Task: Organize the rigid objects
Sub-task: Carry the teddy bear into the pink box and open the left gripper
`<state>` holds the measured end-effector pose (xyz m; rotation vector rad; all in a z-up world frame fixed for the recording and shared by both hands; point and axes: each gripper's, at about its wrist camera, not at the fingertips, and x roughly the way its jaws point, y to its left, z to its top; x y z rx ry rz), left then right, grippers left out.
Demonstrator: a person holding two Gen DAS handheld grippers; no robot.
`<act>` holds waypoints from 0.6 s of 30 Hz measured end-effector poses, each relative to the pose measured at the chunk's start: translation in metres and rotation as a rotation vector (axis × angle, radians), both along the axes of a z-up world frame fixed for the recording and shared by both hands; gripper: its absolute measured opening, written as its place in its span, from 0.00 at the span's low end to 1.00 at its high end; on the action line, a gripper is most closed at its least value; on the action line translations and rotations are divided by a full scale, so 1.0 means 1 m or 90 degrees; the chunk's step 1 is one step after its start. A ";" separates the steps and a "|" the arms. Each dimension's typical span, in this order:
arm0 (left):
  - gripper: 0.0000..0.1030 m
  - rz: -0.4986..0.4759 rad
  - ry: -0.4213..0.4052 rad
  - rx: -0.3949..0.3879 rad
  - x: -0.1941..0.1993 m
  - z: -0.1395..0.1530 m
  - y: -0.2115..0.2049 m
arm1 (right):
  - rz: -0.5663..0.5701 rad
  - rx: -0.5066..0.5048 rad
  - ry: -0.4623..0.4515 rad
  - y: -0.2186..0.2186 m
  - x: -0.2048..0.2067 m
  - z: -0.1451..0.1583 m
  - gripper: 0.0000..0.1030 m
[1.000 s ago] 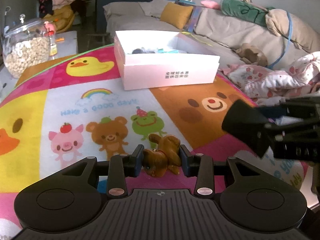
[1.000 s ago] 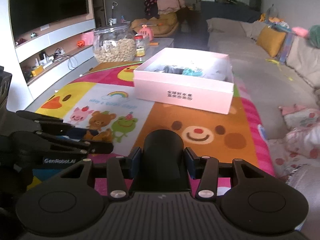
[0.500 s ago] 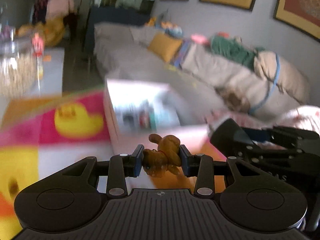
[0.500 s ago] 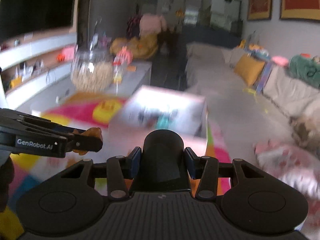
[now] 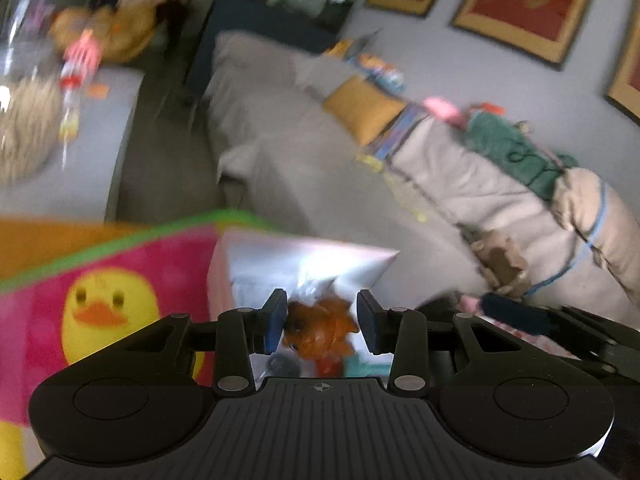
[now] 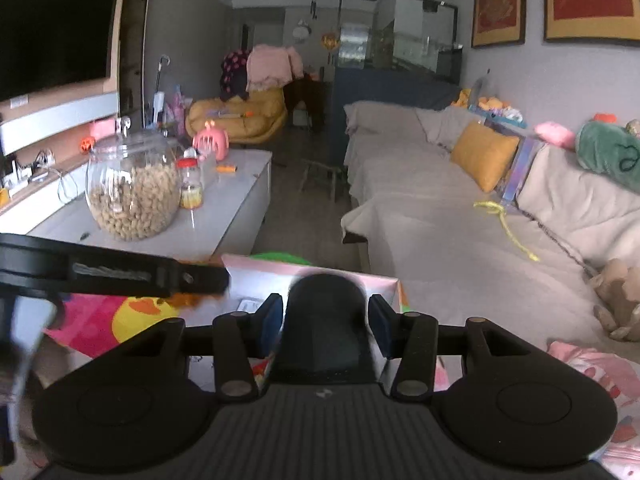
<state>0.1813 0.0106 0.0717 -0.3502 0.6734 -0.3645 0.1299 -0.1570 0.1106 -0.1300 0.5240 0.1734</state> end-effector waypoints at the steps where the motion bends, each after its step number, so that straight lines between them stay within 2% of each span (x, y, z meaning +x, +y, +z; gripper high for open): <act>1: 0.41 0.007 0.004 0.003 0.001 -0.005 0.003 | 0.002 -0.004 0.007 0.001 0.002 -0.004 0.55; 4: 0.41 0.012 -0.004 0.011 -0.003 -0.011 0.006 | 0.010 -0.017 0.007 0.005 0.001 -0.012 0.57; 9: 0.41 0.012 -0.033 0.039 -0.023 0.001 0.007 | 0.012 -0.017 0.013 0.008 -0.001 -0.018 0.57; 11: 0.41 0.021 -0.053 0.092 -0.043 0.007 0.008 | 0.005 -0.010 0.019 0.007 -0.006 -0.018 0.58; 14: 0.41 0.047 -0.094 0.200 -0.088 0.003 0.002 | -0.023 0.024 0.034 -0.004 -0.023 -0.022 0.71; 15: 0.41 0.051 -0.100 0.222 -0.100 -0.001 0.001 | -0.029 0.037 0.042 -0.009 -0.031 -0.025 0.72; 18: 0.41 0.048 -0.065 0.263 -0.139 -0.028 -0.001 | -0.025 0.038 0.085 -0.014 -0.058 -0.046 0.72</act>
